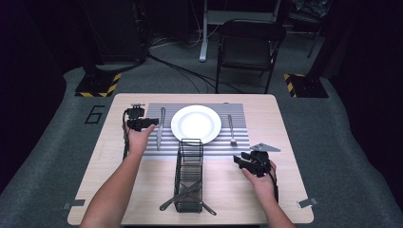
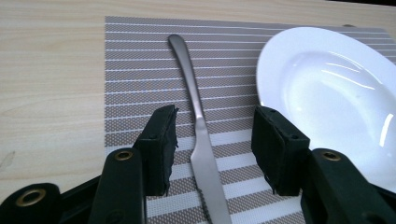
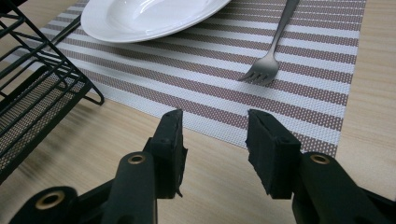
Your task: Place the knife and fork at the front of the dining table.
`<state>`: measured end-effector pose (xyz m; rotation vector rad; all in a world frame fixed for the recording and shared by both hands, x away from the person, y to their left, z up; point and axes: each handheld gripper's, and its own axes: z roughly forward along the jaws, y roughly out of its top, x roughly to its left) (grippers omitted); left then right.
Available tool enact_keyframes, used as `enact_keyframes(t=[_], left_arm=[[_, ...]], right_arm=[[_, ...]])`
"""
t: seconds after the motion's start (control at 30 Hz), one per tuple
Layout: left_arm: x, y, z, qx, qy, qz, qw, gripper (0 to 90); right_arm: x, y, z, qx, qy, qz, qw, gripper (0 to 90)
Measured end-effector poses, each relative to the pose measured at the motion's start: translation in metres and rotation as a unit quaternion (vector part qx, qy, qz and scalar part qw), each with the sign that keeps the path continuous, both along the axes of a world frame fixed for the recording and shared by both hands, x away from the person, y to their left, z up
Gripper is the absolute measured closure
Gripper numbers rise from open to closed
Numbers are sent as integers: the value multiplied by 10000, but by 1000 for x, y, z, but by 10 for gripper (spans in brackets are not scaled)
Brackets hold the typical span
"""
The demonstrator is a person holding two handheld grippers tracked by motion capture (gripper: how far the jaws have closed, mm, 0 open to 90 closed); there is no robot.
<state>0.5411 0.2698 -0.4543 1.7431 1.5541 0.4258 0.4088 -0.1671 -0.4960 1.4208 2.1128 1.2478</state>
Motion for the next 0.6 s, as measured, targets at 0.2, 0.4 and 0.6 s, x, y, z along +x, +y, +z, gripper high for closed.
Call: enact_keyframes(t=[0.2, 0.4, 0.6], left_arm=[[-10, -1, 7, 169, -102, -340, 9992, 478], [-27, 0, 27, 292, -371, -575, 9972, 465], [-46, 2, 42, 372, -580, -829, 9942, 451]], right_arm=[[0, 1, 1, 9, 24, -41, 10000, 558], [-2, 2, 3, -41, -7, -44, 10000, 557], [-3, 4, 5, -64, -94, -42, 9999, 552]])
